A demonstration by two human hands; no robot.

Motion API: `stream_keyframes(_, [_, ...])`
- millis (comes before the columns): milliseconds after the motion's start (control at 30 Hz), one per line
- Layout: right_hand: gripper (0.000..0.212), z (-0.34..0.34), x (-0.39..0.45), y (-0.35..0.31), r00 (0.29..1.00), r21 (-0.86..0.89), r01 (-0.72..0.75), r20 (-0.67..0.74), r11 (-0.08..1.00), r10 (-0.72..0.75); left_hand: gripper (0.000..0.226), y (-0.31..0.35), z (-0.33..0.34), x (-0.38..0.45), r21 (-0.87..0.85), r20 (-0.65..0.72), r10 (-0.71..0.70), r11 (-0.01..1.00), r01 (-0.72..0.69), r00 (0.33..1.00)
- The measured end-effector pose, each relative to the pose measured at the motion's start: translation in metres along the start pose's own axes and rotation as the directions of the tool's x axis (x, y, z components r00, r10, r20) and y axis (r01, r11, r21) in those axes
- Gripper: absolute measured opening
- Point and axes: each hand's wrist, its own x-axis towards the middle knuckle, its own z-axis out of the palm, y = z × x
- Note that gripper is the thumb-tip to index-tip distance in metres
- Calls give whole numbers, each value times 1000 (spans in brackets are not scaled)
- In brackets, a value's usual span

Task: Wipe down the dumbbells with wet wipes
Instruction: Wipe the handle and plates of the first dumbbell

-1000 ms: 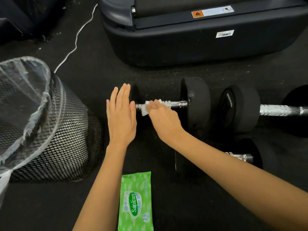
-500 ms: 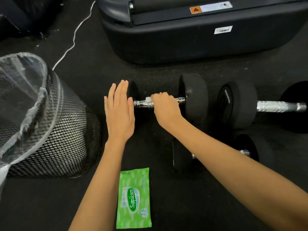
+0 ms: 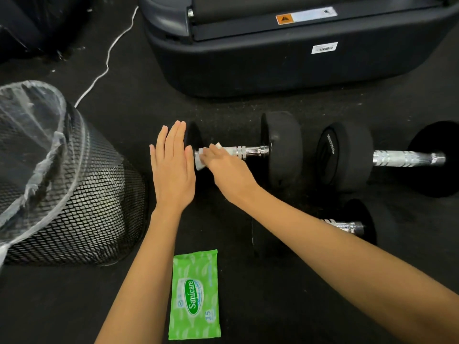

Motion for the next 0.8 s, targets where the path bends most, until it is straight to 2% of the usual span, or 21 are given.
stream_keyframes(67, [56, 3, -10, 11, 1000, 25, -25, -1, 999, 25, 48, 0, 0, 0, -5, 3, 1, 1000, -1, 1000])
stream_keyframes(167, [40, 4, -3, 19, 989, 51, -137, -50, 989, 140, 49, 0, 1, 1, 3, -1, -2, 1000, 2, 1000])
stream_keyframes(233, [39, 1, 5, 12, 993, 15, -108, -49, 994, 108, 49, 0, 1, 2, 7, 2, -2, 1000, 2, 1000])
stream_keyframes(333, [52, 0, 1, 10, 1000, -20, -9, 26, 1000, 10, 48, -1, 0, 1, -1, 5, -8, 1000, 8, 1000])
stream_keyframes(467, [49, 1, -8, 15, 995, -2, -98, -31, 995, 98, 48, 1, 0, 0, -15, -6, -6, 1000, 6, 1000])
stream_keyframes(600, [47, -1, 0, 7, 1000, -58, -28, -5, 998, 28, 48, 1, 0, 0, -22, -5, -12, 1000, 12, 1000])
stream_keyframes(733, [26, -20, -10, 15, 977, -108, -205, -90, 973, 195, 47, 0, -2, 1, -33, 2, -12, 999, 12, 1000])
stream_keyframes(800, [24, -28, -7, 18, 965, -195, -263, -48, 945, 259, 47, 1, -1, 1, -30, 1, -11, 999, 11, 1000])
